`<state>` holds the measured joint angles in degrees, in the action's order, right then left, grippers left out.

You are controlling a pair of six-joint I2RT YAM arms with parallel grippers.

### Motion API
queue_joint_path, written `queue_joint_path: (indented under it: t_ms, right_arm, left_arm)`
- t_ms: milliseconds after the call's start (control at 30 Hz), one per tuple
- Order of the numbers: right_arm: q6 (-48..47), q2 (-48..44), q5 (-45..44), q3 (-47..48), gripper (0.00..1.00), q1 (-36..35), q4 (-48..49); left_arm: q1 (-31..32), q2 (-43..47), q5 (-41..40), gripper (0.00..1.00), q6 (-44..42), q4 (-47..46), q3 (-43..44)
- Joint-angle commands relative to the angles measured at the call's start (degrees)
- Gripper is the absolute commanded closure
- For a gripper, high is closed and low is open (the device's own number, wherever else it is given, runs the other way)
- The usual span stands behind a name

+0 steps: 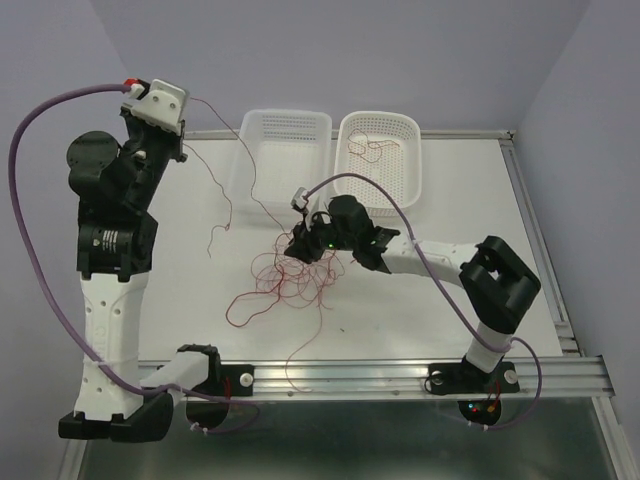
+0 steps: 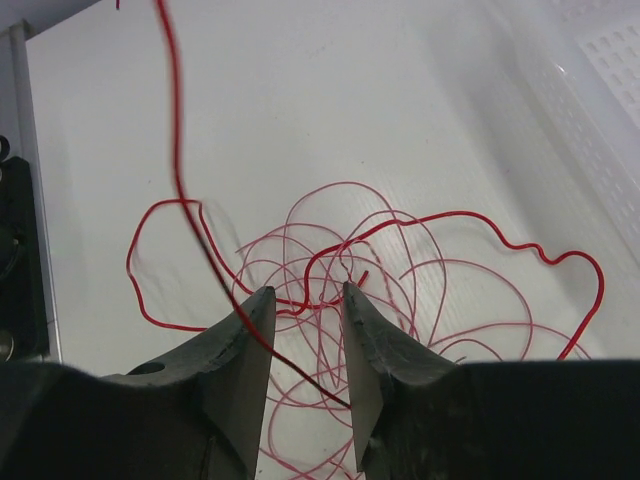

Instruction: Untangle the cables

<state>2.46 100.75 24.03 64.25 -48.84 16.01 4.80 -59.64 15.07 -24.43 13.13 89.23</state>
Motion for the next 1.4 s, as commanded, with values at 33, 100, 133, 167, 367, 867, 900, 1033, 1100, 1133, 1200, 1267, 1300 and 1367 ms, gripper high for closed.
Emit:
queue_joint_path:
  t_ms: [33,100,133,167,367,867,900,1033,1100,1133,1200,1267,1300,1367]
  right_arm:
    - [-0.3,-2.8,-1.6,-1.9,0.60,-0.6,5.3]
    - [-0.4,-2.6,-2.2,-2.6,0.60,-0.6,5.4]
    - [-0.4,-2.4,-3.4,-3.3,0.60,-0.6,5.8]
    - [-0.4,-2.1,-4.0,-3.5,0.60,-0.6,6.0]
    - [1.1,-2.8,-7.9,-7.7,0.61,-0.6,8.7]
    - [8.0,-7.9,-19.3,-20.4,0.40,-0.6,7.5]
    - [8.4,-8.3,-20.2,-21.1,0.38,-0.6,7.5]
    - [9.1,-12.9,-22.6,-25.1,0.38,-0.6,7.3]
    - [9.2,-15.0,-23.4,-27.0,0.38,-0.6,6.2]
    - [8.9,-17.2,-23.0,-27.6,0.36,-0.6,6.2]
    - [8.9,-19.2,-23.0,-27.6,0.29,-0.6,6.1]
    - [8.9,-21.8,-26.2,-25.7,0.28,-0.6,1.0]
    - [9.0,-23.1,-27.1,-24.7,0.26,-0.6,-0.4]
    - [8.3,-25.9,-25.9,-24.9,0.13,-0.6,-1.2]
  left_arm:
    - [-0.1,0.1,-11.5,1.00,1.4,-6.5,6.7]
    - [-0.1,-1.4,-14.6,1.00,1.3,-6.6,11.2]
    - [-0.1,-2.0,-16.8,1.00,1.2,-6.3,13.0]
    - [-0.1,-2.5,-17.3,1.00,1.1,-6.2,14.6]
    - [-0.1,-7.9,-21.4,1.00,0.4,-5.1,28.0]
    - [-0.1,-14.5,-38.8,1.00,-11.8,-18.7,36.5]
    - [-0.1,-14.5,-40.0,1.00,-12.5,-19.6,36.0]
    - [-0.1,-14.8,-41.0,1.00,-14.3,-22.3,36.0]
    - [-0.1,-14.8,-41.0,1.00,-14.2,-22.4,36.4]
    - [-0.1,-14.6,-39.3,1.00,-13.3,-21.0,36.5]
    - [-0.1,-13.9,-37.7,1.00,-12.5,-20.3,35.8]
    - [-0.1,-14.4,-38.8,1.00,-12.6,-20.9,36.6]
    - [-0.1,-14.9,-38.6,1.00,-12.5,-20.6,37.4]
    - [-0.1,-14.3,-36.1,1.00,-10.1,-17.6,37.0]
